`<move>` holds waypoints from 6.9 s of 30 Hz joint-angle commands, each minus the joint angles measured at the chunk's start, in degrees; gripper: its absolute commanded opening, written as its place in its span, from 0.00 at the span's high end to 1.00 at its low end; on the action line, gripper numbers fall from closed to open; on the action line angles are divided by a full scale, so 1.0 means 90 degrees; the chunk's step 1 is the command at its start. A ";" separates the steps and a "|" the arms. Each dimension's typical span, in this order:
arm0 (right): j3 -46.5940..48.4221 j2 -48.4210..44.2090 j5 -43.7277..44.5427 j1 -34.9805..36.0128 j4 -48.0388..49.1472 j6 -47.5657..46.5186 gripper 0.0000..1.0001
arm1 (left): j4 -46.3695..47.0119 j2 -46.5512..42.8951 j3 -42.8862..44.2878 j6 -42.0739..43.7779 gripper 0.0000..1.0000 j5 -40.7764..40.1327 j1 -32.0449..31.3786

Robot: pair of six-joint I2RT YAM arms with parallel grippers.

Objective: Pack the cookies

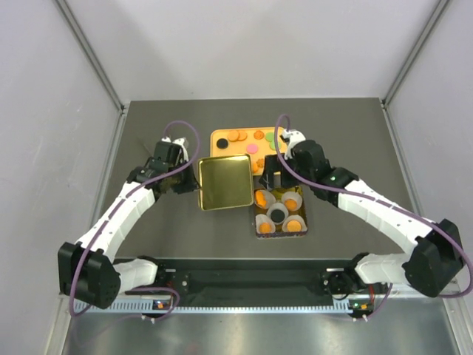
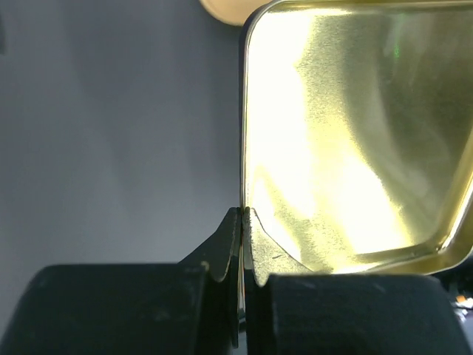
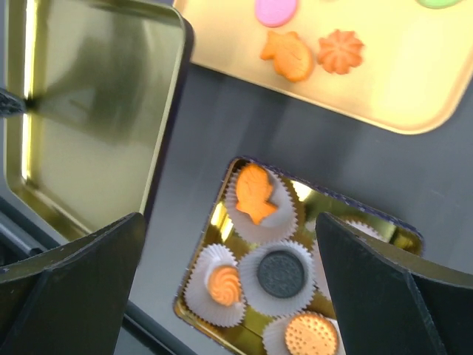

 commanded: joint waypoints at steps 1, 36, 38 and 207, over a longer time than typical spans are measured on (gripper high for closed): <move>0.0465 0.0281 -0.0421 0.0099 0.0583 0.0238 0.00 | 0.0072 -0.0156 0.0207 0.0027 1.00 0.0654 0.0018; 0.0963 0.0702 -0.3059 -0.1277 0.1024 0.1772 1.00 | 0.1372 -0.0155 0.1104 0.1029 0.30 0.0452 -0.1229; 0.1051 0.0673 -0.3146 -0.1453 0.0867 0.1820 1.00 | 0.1332 -0.0176 0.1349 0.1334 0.27 -0.0280 -0.1679; -0.4475 -0.1749 -0.2160 -0.2352 0.3737 0.1928 0.00 | 1.0590 0.3711 -0.2107 -0.5129 1.00 0.4610 -0.1906</move>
